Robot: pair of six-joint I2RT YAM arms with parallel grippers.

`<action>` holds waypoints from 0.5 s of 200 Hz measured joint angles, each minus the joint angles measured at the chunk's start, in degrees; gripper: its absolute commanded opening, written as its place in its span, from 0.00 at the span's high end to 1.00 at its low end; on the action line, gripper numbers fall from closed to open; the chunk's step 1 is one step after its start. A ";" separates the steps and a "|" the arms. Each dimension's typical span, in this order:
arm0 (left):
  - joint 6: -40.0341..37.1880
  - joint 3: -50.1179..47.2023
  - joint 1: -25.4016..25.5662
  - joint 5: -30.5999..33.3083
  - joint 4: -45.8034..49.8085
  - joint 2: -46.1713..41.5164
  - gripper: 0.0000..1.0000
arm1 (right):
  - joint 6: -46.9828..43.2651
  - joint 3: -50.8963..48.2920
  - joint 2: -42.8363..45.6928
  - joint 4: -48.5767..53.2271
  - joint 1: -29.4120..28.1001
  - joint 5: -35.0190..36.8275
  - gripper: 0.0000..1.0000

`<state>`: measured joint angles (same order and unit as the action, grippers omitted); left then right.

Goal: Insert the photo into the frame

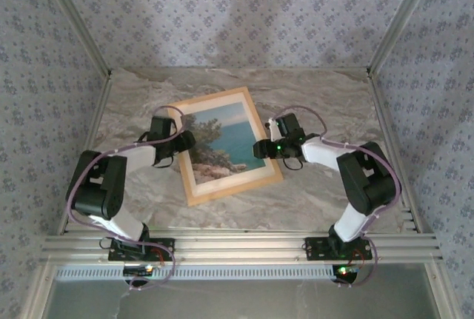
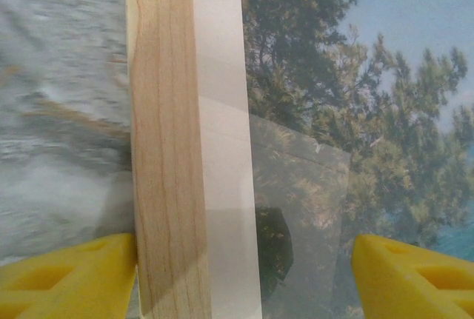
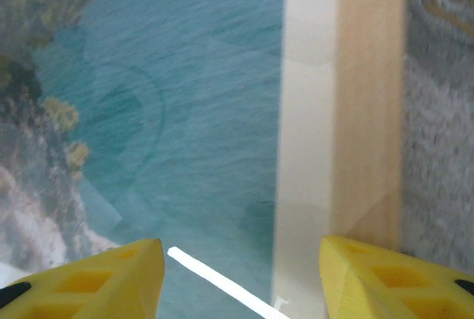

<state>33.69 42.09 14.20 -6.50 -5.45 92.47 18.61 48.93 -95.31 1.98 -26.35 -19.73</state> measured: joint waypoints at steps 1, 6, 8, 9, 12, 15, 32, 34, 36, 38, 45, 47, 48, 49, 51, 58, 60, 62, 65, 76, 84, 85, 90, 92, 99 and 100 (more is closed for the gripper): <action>0.00 0.09 0.07 -0.04 -0.02 0.04 0.24 | 0.00 -0.22 0.20 0.02 -0.04 -0.04 0.42; 0.00 0.57 0.59 -0.28 -0.24 0.59 0.24 | 0.02 -1.07 1.09 0.13 -0.07 -0.37 0.42; 0.00 0.74 0.81 -0.39 -0.35 0.79 0.24 | 0.04 -1.46 1.46 0.13 -0.07 -0.44 0.42; 0.00 0.81 0.87 -0.44 -0.39 0.85 0.24 | 0.04 -1.60 1.57 0.13 -0.07 -0.48 0.42; 0.00 1.09 1.14 -0.63 -0.50 1.18 0.24 | 0.11 -2.12 2.16 0.24 -0.07 -0.72 0.42; -0.02 1.40 1.49 -0.83 -0.57 1.51 0.24 | 0.17 -2.69 2.78 0.31 -0.07 -0.68 0.42; -0.24 3.52 3.17 -2.03 -0.79 3.50 0.24 | 0.20 -5.77 7.04 1.20 -0.07 -1.11 0.42; -0.26 3.82 3.37 -2.16 -0.79 3.74 0.24 | 0.17 -5.99 7.39 1.27 -0.07 -1.03 0.42; -0.26 4.11 3.52 -2.32 -0.81 4.00 0.24 | 0.17 -6.34 7.96 1.40 -0.07 -1.09 0.42; -0.28 4.33 3.63 -2.40 -0.81 4.22 0.24 | 0.17 -6.62 8.59 1.66 -0.04 -1.09 0.42; -0.61 5.42 4.15 -3.04 -0.85 5.25 0.24 | 0.15 -7.48 10.60 2.25 -0.04 -0.96 0.42; -0.70 5.77 4.31 -3.23 -0.83 5.53 0.24 | 0.15 -7.69 11.19 2.43 -0.02 -0.79 0.41; -0.72 5.88 4.35 -3.30 -0.81 5.64 0.24 | 0.15 -7.78 11.39 2.45 0.00 -0.76 0.41; -0.79 6.12 4.39 -3.43 -0.83 5.84 0.24 | 0.15 -7.85 11.58 2.47 0.02 -0.76 0.41; -0.85 6.36 4.48 -3.52 -0.85 6.08 0.24 | 0.15 -8.02 12.17 2.67 0.09 -0.76 0.41; -1.16 7.48 4.76 -4.07 -0.83 7.06 0.24 | 0.11 -8.59 14.16 2.99 0.26 -0.35 0.40; -1.22 7.82 4.85 -4.17 -0.79 7.30 0.24 | 0.11 -8.66 14.53 3.02 0.35 -0.17 0.40; -1.33 8.13 4.94 -4.31 -0.76 7.56 0.24 | 0.04 -8.76 14.99 3.10 0.42 0.02 0.39; -1.38 8.55 5.01 -4.39 -0.79 7.89 0.24 | -0.04 -8.92 15.87 3.23 0.59 0.31 0.39; -1.77 9.99 5.22 -4.48 -0.74 8.87 0.24 | -0.28 -9.05 17.94 3.65 1.38 1.64 0.37; -2.16 10.80 5.22 -4.20 -0.70 9.27 0.24 | -0.35 -9.01 18.88 3.78 2.25 2.78 0.36; -2.21 10.91 5.22 -4.15 -0.70 9.27 0.24 | -0.37 -9.01 18.93 3.80 2.36 2.95 0.36; -2.47 11.34 5.22 -3.74 -0.59 9.29 0.24 | -0.50 -8.87 19.15 4.11 3.15 3.56 0.36; -2.56 11.43 5.22 -3.58 -0.52 9.29 0.23 | -0.50 -8.83 19.15 4.13 3.41 3.85 0.36; -2.91 11.93 5.22 -2.93 -0.37 9.29 0.23 | -0.70 -8.52 18.88 4.74 4.85 4.63 0.35; -2.95 11.98 5.22 -2.89 -0.37 9.29 0.22 | -0.68 -8.48 18.84 4.83 5.03 4.70 0.35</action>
<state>30.74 54.06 19.42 -9.39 -5.82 101.75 17.93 40.45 -76.47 6.81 -21.32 -15.03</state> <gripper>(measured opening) 0.763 0.640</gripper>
